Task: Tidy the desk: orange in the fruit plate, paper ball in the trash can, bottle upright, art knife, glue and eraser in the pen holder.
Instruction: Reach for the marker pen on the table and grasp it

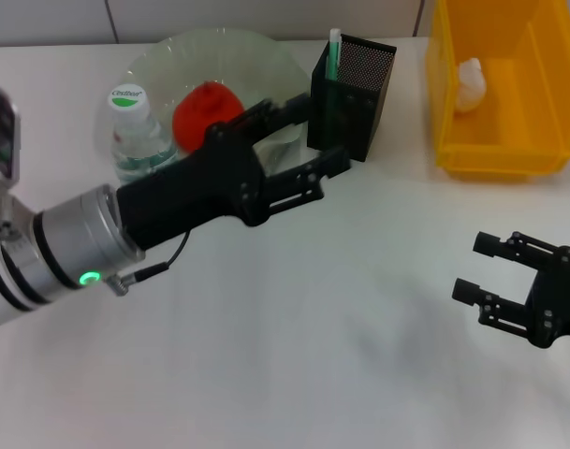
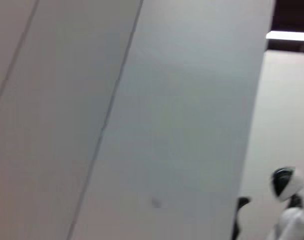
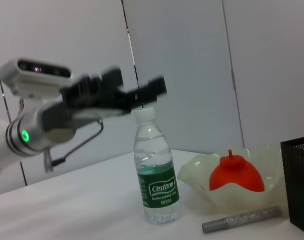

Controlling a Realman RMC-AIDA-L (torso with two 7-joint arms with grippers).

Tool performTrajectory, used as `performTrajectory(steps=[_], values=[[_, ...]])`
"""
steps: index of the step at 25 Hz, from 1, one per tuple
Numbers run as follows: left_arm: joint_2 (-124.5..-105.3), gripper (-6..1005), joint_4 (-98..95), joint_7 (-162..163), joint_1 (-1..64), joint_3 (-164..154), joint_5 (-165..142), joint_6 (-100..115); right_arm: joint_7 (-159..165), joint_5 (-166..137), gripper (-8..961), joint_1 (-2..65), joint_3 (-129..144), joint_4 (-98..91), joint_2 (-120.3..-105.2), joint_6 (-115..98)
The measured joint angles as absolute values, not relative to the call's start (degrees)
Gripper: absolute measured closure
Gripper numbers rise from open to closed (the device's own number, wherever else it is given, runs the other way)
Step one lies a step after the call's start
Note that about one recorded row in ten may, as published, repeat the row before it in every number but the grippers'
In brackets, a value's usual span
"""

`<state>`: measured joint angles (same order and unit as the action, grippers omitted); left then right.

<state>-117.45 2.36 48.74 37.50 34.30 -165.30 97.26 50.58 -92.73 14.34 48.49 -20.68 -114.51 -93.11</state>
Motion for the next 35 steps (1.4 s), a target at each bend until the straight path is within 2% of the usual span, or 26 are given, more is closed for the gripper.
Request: performTrajectory(steps=[9, 20, 21, 24, 26, 29, 30, 31, 32, 35], values=[[-116.82, 190, 2.37, 50.38, 42.13, 39.25, -165.13, 101.34, 50.38, -92.80, 256, 15.03, 48.36, -20.65, -114.21, -93.23], [-115.94, 191, 2.70, 50.38, 47.46, 52.28, -165.06, 95.73, 50.20, -92.79, 257, 16.46, 47.92, -20.74, -114.48, -93.13], [-115.08, 191, 5.25, 49.75, 48.65, 55.13, -165.09, 90.68, 50.27, -92.61, 257, 16.65, 47.86, -20.77, -114.55, -93.08], [-114.43, 191, 8.16, 48.29, 48.72, 56.90, -165.28, 86.26, 50.42, -92.41, 257, 16.89, 47.66, -20.78, -114.56, -93.04], [-112.89, 191, 20.25, 38.82, 45.98, 63.35, -165.44, 72.31, 50.61, -92.30, 258, 17.21, 47.23, -20.74, -114.59, -93.00], [-112.89, 191, 20.25, 38.82, 45.98, 63.35, -165.44, 72.31, 50.75, -92.27, 258, 17.57, 46.05, -20.70, -114.88, -92.98], [-112.38, 191, 31.59, 30.12, 42.10, 67.94, -165.51, 61.99, 50.80, -92.26, 258, 17.68, 45.66, -20.69, -114.99, -92.98], [-113.28, 191, 42.18, 21.10, 38.02, 72.52, -165.52, 52.68, 51.05, -92.26, 258, 17.87, 45.03, -20.68, -115.15, -92.97], [-113.28, 192, 42.18, 21.10, 38.02, 72.52, -165.52, 52.68, 51.05, -92.26, 258, 17.87, 45.03, -20.68, -115.15, -92.97], [-115.45, 192, 51.03, 12.03, 34.37, 76.38, -165.53, 43.61, 51.83, -92.25, 258, 18.11, 44.38, -20.65, -115.26, -92.87]])
